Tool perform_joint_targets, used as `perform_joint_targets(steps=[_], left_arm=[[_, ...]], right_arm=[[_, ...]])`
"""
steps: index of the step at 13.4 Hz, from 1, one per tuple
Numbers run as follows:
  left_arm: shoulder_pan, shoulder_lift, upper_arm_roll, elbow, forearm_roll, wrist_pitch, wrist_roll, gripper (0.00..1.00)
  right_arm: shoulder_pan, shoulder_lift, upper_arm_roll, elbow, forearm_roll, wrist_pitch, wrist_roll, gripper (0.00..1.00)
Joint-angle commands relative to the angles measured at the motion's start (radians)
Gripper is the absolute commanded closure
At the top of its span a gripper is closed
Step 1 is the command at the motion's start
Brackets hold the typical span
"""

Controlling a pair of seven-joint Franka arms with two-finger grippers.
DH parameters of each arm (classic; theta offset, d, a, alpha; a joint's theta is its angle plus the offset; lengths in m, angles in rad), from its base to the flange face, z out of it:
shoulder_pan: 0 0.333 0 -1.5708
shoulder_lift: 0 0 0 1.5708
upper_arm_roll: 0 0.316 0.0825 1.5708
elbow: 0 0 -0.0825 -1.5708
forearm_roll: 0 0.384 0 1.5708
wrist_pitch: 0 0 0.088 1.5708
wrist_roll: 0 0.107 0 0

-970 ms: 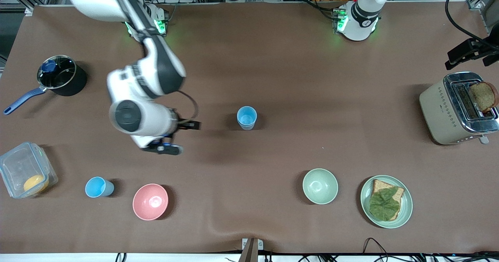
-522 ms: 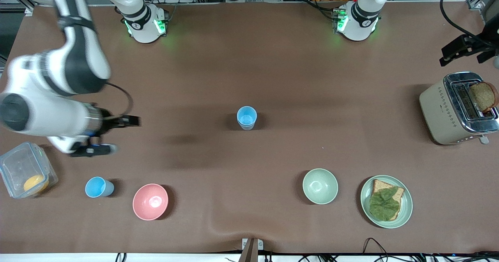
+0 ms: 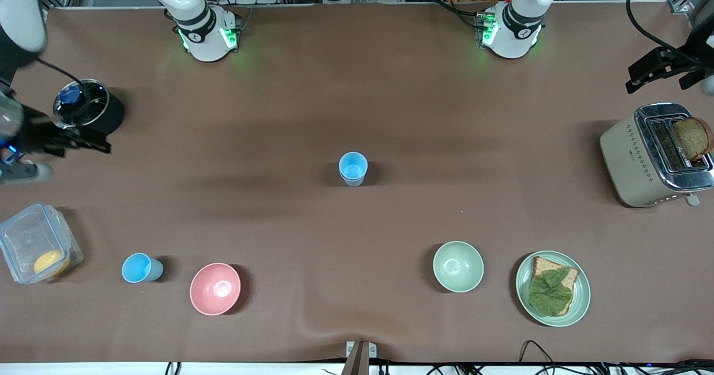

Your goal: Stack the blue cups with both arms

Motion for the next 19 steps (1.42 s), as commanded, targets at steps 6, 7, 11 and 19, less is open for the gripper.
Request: perform_joint_targets(steps=[6, 7, 11, 19], left_arm=[[0.061, 0.049, -0.042, 0.046, -0.006, 0.005, 0.015, 0.00], [0.061, 0.052, -0.042, 0.047, -0.006, 0.005, 0.015, 0.00], [0.059, 0.048, -0.042, 0.047, -0.010, 0.005, 0.015, 0.00], [0.051, 0.043, -0.051, 0.061, -0.012, -0.021, 0.015, 0.00]], right_arm=[[-0.026, -0.157, -0.014, -0.107, -0.006, -0.018, 0.144, 0.00], [-0.030, -0.159, -0.012, -0.112, -0.006, -0.021, 0.143, 0.00], [-0.030, -0.157, -0.012, -0.112, -0.004, -0.020, 0.126, 0.00], [-0.016, -0.149, -0.012, -0.112, -0.004, -0.018, 0.126, 0.00]])
